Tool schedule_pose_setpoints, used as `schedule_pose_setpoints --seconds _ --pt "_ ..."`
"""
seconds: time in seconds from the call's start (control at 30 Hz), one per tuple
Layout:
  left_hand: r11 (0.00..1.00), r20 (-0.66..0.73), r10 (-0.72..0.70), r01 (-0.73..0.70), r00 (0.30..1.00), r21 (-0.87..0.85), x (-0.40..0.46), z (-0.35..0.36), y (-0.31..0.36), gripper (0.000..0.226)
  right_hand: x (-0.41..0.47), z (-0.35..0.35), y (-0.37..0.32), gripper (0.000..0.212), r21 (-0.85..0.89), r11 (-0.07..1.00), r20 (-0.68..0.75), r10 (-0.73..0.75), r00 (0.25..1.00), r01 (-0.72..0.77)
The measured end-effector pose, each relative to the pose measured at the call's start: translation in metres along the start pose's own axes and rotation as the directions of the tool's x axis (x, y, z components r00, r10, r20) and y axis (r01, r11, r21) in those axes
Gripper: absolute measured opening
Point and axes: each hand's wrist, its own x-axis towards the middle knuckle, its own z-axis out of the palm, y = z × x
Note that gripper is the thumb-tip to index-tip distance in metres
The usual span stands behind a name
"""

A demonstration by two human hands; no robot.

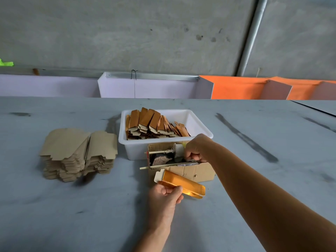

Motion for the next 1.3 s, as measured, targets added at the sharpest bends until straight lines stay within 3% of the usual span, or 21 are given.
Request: schedule_pose_setpoints --seconds 0.17,0.43,0.57,0.77,1.0,1.13,1.3 --pt "1.000 0.009 0.015 -0.015 1.000 -0.014 -0.001 0.001 0.001 0.013 -0.009 -0.003 -0.004 0.020 -0.081 0.995 0.017 -0.053 0.998 0.055" --pt "0.998 0.018 0.057 -0.057 0.998 0.012 -0.001 0.002 -0.001 0.017 -0.016 -0.012 -0.007 0.019 -0.041 0.999 -0.023 -0.022 1.000 0.021" --pt "0.998 0.013 0.069 -0.069 0.998 0.007 0.001 0.008 -0.004 0.014 -0.021 -0.018 -0.008 0.017 0.037 0.997 0.051 0.059 0.997 -0.061" --pt "0.991 -0.021 0.087 -0.088 0.996 -0.102 0.009 0.015 0.002 0.013 -0.029 -0.019 -0.007 0.021 0.054 0.996 0.133 0.068 0.989 -0.075" --pt "0.992 -0.095 0.073 -0.082 0.993 -0.097 0.015 0.018 -0.001 0.013 -0.031 -0.016 0.009 0.021 0.213 0.976 0.061 0.031 0.998 -0.044" --pt "0.990 -0.098 0.081 -0.091 0.992 -0.103 0.017 0.017 -0.004 0.010 -0.040 -0.006 0.027 0.020 0.451 0.892 -0.043 0.064 0.997 -0.038" --pt "0.988 -0.134 0.058 -0.076 0.989 -0.136 0.018 0.020 -0.007 0.017 -0.049 0.006 0.043 0.020 0.546 0.838 -0.086 0.072 0.994 -0.013"
